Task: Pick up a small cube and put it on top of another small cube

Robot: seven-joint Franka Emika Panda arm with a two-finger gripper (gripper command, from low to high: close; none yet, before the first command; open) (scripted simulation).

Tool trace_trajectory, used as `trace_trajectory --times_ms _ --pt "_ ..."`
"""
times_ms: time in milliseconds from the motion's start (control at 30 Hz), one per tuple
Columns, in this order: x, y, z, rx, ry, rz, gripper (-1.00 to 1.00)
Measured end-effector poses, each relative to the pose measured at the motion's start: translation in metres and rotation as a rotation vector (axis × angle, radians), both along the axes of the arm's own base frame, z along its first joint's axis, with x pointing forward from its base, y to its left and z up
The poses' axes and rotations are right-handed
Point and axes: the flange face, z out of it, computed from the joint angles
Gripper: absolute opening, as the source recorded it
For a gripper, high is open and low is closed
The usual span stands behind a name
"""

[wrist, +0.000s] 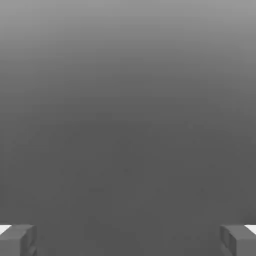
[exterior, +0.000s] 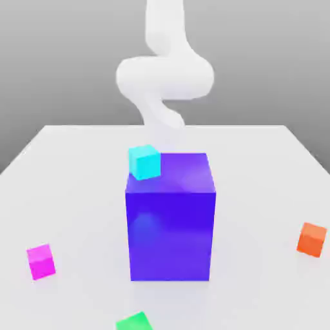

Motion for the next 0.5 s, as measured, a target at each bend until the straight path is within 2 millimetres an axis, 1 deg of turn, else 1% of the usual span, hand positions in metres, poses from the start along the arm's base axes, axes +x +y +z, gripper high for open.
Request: trace_trajectory --times_ms 100,167,233,300,367,433,500 --pt "0.034 -0.034 -0.057 0.017 0.091 -0.131 0.0" --pt "0.05 -0.058 -0.096 0.032 0.149 -0.213 0.0" --pt "0.06 -0.084 -0.136 0.052 0.204 -0.294 0.0" --pt "0.065 -0.11 -0.176 0.076 0.259 -0.373 0.0" --pt "0.066 -0.136 -0.217 0.105 0.312 -0.45 0.0" --pt "0.061 -0.16 -0.258 0.139 0.364 -0.526 0.0" --pt "0.052 -0.183 -0.299 0.177 0.414 -0.601 0.0"
